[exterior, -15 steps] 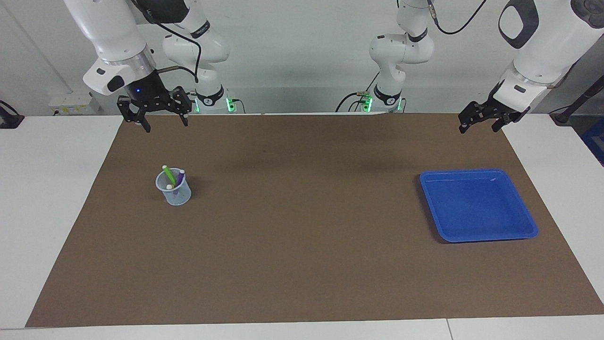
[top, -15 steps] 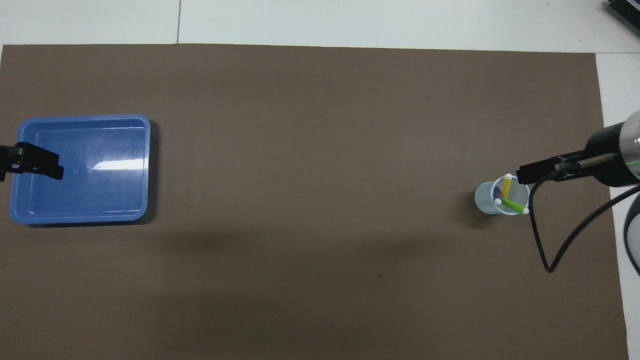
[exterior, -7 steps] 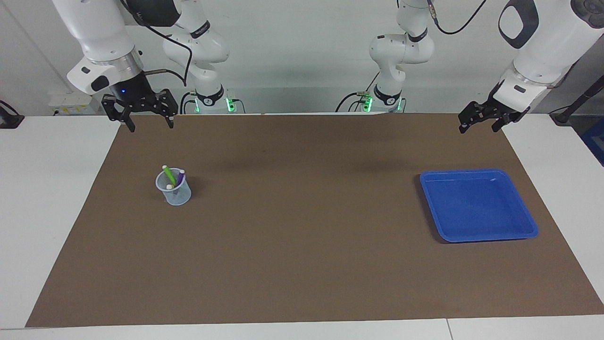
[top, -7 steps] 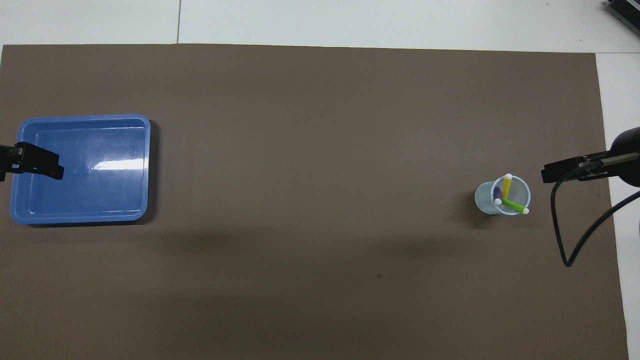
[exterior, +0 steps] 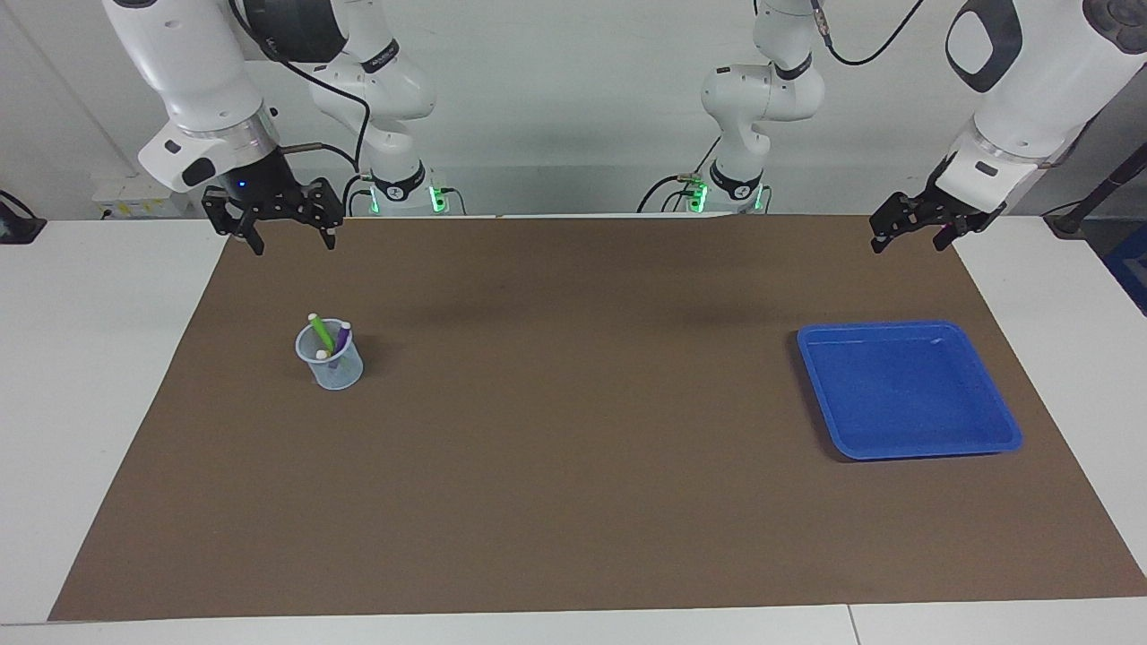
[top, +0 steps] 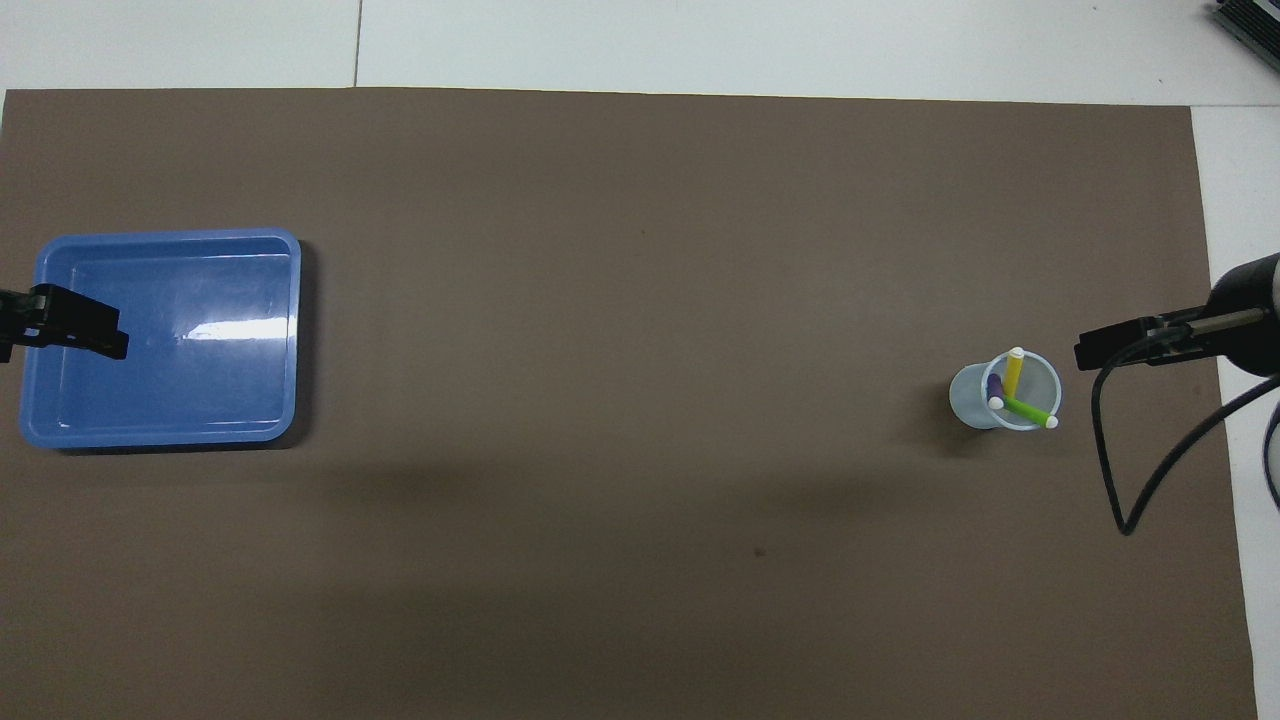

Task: Transfer and insert pens with both arms

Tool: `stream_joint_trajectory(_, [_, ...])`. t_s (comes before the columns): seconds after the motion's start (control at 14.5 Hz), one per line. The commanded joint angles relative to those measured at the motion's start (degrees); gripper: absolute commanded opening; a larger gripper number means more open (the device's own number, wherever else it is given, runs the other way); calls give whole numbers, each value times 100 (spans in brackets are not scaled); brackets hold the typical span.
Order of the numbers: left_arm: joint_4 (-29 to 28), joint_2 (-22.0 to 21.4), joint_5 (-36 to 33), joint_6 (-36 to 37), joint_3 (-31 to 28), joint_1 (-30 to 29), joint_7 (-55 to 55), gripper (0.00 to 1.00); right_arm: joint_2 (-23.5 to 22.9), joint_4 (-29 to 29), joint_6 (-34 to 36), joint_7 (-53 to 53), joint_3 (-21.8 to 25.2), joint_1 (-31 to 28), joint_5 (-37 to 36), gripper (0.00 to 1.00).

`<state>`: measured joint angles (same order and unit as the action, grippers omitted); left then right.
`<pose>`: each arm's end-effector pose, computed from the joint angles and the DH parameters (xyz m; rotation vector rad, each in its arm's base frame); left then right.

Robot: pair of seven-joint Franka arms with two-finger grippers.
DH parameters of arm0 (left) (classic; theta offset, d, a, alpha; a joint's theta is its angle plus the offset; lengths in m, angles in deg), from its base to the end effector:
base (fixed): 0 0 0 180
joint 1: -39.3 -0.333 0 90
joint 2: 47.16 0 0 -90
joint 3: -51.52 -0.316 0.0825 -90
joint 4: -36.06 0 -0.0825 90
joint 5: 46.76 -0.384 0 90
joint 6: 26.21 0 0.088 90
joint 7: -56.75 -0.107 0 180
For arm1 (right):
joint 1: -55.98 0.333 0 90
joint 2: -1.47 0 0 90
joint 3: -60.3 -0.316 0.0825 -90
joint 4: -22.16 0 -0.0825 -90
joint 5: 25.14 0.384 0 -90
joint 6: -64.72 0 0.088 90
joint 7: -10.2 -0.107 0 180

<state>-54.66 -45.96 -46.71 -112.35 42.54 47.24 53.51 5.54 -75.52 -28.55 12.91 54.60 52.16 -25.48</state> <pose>0.5523 0.0090 0.6016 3.1357 -0.0600 -0.1580 0.5354 0.0188 0.6045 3.1261 0.1254 -0.0100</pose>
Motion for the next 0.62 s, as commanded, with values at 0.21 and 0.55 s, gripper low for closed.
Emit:
stream_joint_trajectory(0.21, [-33, -49, -111, -53, -113, 146, 34, 100, -29, -67, -156, -368, -36, 283, 158, 100])
stream_joint_trajectory(0.55, [-33, -49, -111, -53, -113, 146, 34, 100, -231, 48, -130, -368, 8, 311, 158, 100])
